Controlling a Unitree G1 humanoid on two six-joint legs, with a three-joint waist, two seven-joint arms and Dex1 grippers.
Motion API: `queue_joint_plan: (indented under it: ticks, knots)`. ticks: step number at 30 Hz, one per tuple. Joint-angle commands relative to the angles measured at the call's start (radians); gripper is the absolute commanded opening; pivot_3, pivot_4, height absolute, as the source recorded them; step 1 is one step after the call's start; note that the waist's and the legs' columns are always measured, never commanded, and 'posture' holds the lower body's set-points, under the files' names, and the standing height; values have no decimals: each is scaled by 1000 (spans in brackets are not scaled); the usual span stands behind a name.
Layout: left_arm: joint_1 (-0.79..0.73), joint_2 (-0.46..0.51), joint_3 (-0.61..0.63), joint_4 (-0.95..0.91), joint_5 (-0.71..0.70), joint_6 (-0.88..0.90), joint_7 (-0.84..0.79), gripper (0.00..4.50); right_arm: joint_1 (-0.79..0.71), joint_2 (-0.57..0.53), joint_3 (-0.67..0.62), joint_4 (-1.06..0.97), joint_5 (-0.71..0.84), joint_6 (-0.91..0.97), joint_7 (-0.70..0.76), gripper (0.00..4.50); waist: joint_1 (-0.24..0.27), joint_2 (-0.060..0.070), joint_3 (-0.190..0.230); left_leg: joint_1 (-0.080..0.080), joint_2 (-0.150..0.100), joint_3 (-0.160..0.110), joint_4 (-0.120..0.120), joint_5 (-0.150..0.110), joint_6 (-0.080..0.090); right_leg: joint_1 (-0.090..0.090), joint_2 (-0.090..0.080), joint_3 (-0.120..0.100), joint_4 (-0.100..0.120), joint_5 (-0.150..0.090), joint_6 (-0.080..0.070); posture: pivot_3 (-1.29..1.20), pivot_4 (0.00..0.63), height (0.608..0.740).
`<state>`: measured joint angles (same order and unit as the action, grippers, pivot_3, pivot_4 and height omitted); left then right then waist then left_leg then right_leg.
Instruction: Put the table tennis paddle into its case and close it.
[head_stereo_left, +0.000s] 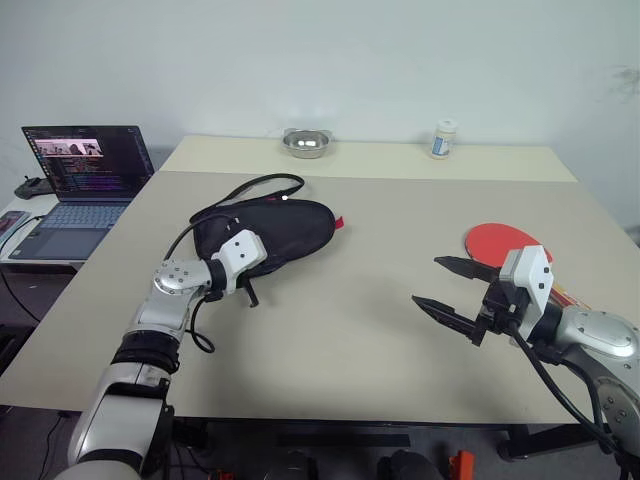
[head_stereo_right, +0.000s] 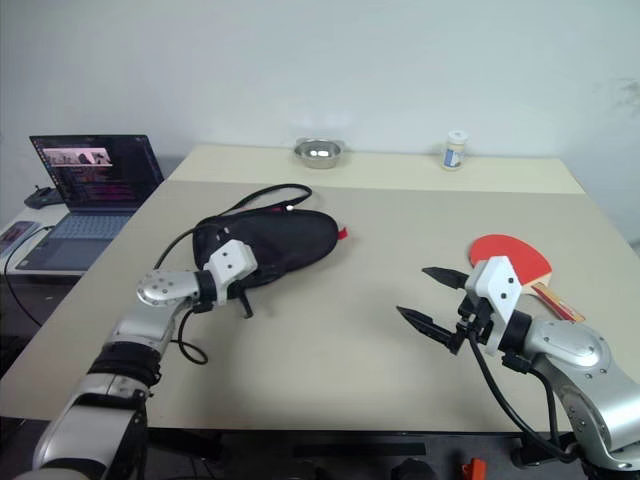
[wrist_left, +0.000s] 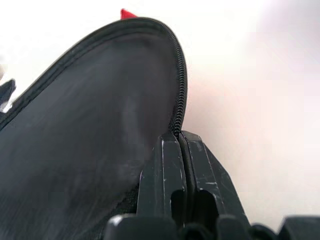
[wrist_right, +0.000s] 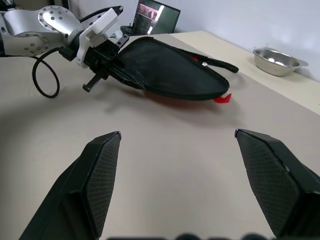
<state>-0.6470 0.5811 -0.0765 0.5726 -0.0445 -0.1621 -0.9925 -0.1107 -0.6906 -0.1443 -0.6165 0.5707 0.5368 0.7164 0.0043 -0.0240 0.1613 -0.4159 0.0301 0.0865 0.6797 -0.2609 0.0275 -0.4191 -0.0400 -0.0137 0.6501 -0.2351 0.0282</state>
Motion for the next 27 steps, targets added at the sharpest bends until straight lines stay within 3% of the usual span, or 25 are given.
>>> queue_joint_plan:
  ticks: [1, 5, 10, 18, 27]
  knots:
    - [27, -20, -3, -156, -37, 125, 5, 25, -16, -12, -18, -10, 2, -11, 0, 3993, 0, 0, 0, 0, 0, 0, 0, 0, 0, 0, 0, 0, 0, 0, 0, 0, 150, 740]
    - [40, -104, -38, -295, -72, 344, 32, 25, -13, -20, -22, -6, 0, -14, 6, 3993, 3, 0, 0, 0, 0, 0, 0, 0, 0, 0, 0, 0, 0, 0, 0, 0, 150, 740]
    - [-31, -290, -79, -295, -99, 565, 113, 25, 3, -53, -44, 3, -2, -19, 29, 3993, 6, 0, 0, 0, -1, -1, 1, 0, 0, 1, 0, 0, 0, 0, 1, 0, 150, 740]
    - [-183, -496, -92, -77, -83, 557, 188, 25, 10, -99, -87, 15, -6, -25, 45, 3993, 2, -1, 0, 0, -1, -1, 1, 0, 0, 1, 2, 0, 0, 0, 1, 0, 150, 740]
    - [-318, -588, -65, 200, -50, 425, 289, 25, 18, -117, -117, 9, -5, -20, 44, 3993, 1, -1, 0, 0, -1, -1, 0, 0, 0, 1, 2, 0, -1, 0, 1, 0, 150, 740]
